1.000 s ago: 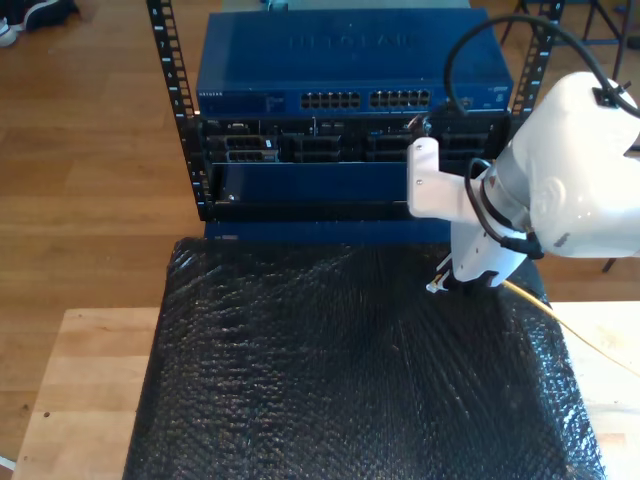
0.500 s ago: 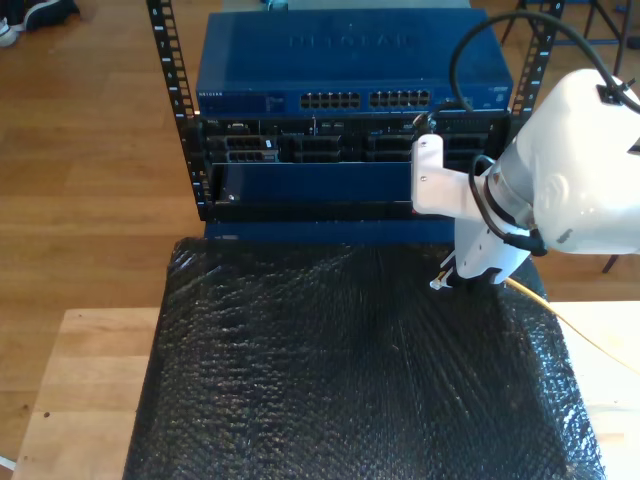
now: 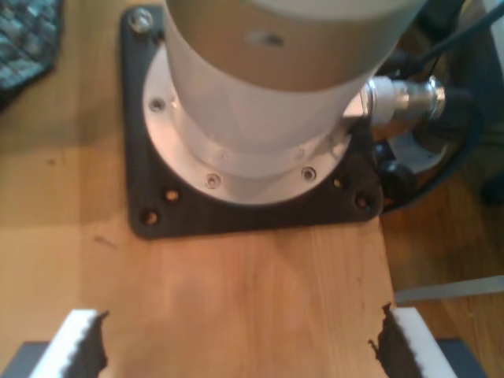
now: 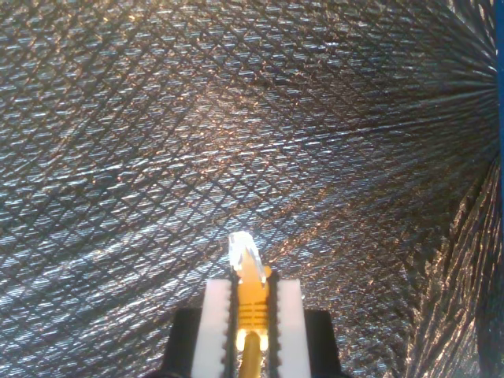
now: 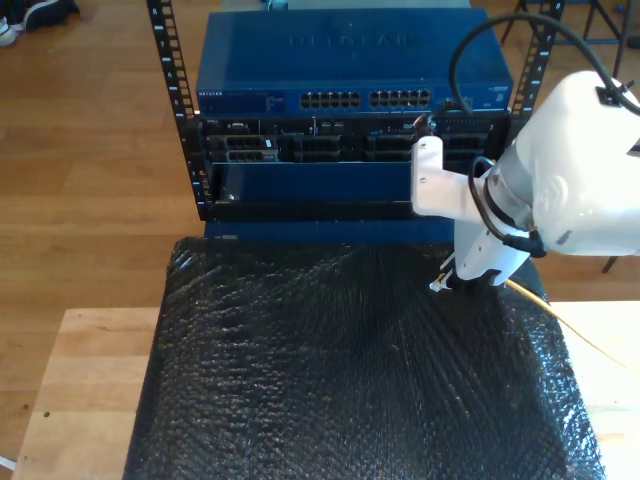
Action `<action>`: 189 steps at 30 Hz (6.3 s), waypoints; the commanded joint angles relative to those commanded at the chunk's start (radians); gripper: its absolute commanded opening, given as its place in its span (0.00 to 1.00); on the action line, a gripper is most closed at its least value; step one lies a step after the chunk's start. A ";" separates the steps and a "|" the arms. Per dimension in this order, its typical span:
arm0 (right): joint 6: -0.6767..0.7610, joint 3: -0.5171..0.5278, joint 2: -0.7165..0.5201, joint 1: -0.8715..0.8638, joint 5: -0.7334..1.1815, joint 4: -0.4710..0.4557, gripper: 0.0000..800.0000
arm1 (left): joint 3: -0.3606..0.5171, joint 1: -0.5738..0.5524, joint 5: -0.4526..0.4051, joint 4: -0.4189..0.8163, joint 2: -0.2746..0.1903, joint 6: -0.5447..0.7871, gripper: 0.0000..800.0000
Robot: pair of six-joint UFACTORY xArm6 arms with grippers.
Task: Grab the cable and plug it in
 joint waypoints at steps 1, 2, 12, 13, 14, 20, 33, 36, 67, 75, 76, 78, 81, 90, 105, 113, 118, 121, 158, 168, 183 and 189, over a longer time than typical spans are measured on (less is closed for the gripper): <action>0.000 0.000 0.000 0.000 0.000 0.000 0.00 | 0.020 0.000 -0.012 0.008 -0.002 0.002 1.00; 0.000 0.000 0.000 0.000 -0.002 0.000 0.00 | 0.041 0.000 -0.031 0.015 -0.006 0.002 1.00; 0.002 -0.015 -0.002 0.000 -0.054 0.000 0.00 | 0.120 0.052 -0.181 0.026 -0.069 0.077 1.00; 0.002 -0.017 -0.002 0.002 -0.069 0.000 0.00 | 0.129 0.058 -0.198 0.026 -0.072 0.092 1.00; 0.002 -0.018 -0.002 0.002 -0.083 0.000 0.00 | 0.140 0.061 -0.213 0.026 -0.072 0.100 1.00; 0.000 -0.015 -0.002 0.006 -0.193 0.000 0.00 | 0.187 0.064 -0.279 0.025 -0.066 0.121 1.00; 0.000 0.008 0.025 0.018 -0.430 -0.021 0.00 | 0.242 0.077 -0.411 0.017 -0.054 0.161 1.00; -0.003 0.014 0.025 0.048 -0.486 -0.023 0.00 | 0.249 0.077 -0.410 0.017 -0.031 0.163 1.00; -0.005 0.230 0.153 0.199 -1.223 -0.018 0.00 | 0.245 0.077 -0.405 0.017 -0.020 0.163 1.00; -0.006 0.302 0.184 0.196 -1.323 -0.011 0.00 | 0.245 0.077 -0.405 0.017 -0.020 0.163 1.00; -0.006 0.302 0.184 0.196 -1.323 -0.005 0.00 | 0.245 0.077 -0.405 0.017 -0.020 0.163 1.00; -0.006 0.302 0.178 0.195 -1.323 0.008 0.00 | 0.245 0.077 -0.405 0.017 -0.020 0.163 1.00; -0.008 0.304 0.172 0.195 -1.323 0.020 0.00 | 0.245 0.077 -0.405 0.017 -0.020 0.163 1.00; -0.009 0.327 0.133 0.195 -1.323 0.023 0.00 | 0.245 0.077 -0.404 0.017 -0.020 0.163 1.00; -0.012 0.373 0.083 0.195 -1.320 0.020 0.00 | 0.245 0.077 -0.404 0.017 -0.020 0.163 1.00; -0.071 0.408 0.046 0.195 -1.335 0.005 0.00 | 0.245 0.077 -0.404 0.017 -0.020 0.163 1.00; -0.109 0.404 0.051 0.195 -1.332 0.003 0.00 | 0.245 0.077 -0.404 0.017 -0.020 0.163 1.00; -0.123 0.411 0.052 0.193 -1.335 0.002 0.00 | 0.245 0.077 -0.404 0.017 -0.020 0.163 1.00; -0.186 0.334 0.261 0.190 -1.780 0.006 0.00 | 0.245 0.077 -0.404 0.017 -0.020 0.163 1.00; -0.187 0.207 0.373 0.193 -1.823 0.008 0.00 | 0.245 0.077 -0.404 0.017 -0.020 0.163 1.00; -0.193 0.071 0.537 0.167 -2.022 0.072 0.00 | 0.245 0.077 -0.402 0.017 -0.018 0.163 1.00; -0.195 0.068 0.569 0.169 -2.084 0.126 0.00 | 0.245 0.077 -0.404 0.017 -0.020 0.163 1.00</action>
